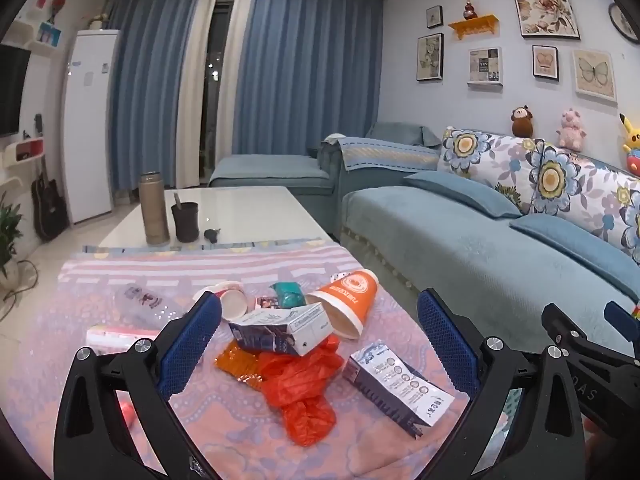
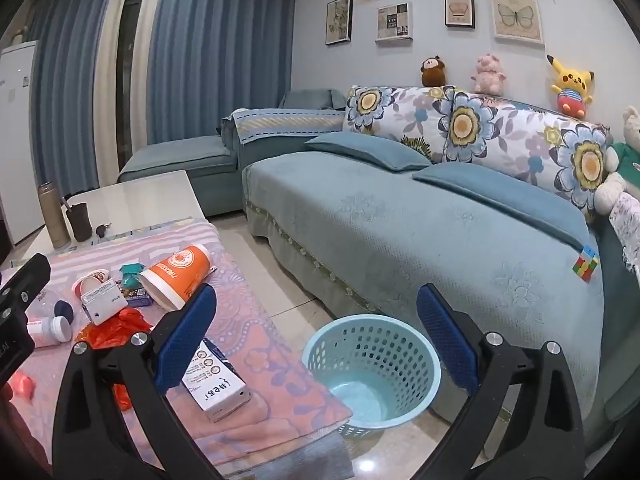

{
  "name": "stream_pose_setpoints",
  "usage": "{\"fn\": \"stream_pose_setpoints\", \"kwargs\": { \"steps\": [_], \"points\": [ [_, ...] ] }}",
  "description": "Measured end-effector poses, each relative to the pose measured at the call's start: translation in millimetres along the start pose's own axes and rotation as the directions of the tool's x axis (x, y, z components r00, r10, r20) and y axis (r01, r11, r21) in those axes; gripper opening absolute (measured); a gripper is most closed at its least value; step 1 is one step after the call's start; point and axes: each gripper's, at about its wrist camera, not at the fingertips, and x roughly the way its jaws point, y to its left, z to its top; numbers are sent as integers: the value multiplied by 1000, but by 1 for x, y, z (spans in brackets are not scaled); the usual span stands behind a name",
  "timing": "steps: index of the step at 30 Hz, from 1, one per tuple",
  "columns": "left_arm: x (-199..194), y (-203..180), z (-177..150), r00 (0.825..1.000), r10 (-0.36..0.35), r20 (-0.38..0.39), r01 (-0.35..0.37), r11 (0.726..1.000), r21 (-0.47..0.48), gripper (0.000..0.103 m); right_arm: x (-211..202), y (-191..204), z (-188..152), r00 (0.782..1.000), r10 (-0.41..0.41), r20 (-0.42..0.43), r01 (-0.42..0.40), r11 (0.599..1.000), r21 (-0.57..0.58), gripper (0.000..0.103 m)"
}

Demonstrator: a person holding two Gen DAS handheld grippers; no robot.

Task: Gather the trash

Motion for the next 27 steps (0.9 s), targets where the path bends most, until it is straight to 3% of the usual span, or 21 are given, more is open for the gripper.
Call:
{"fn": "stream_pose_setpoints", "kwargs": {
  "steps": [7, 27],
  "points": [
    [0, 3, 4, 1000, -12, -12, 11, 1000, -24, 95, -3, 13, 0, 999, -12, 33, 14, 999, -39, 95],
    [3, 8, 3, 1000, -11, -19, 11, 999, -31, 95, -7, 16, 2, 1000, -2, 22, 3, 999, -39, 95]
  ]
}}
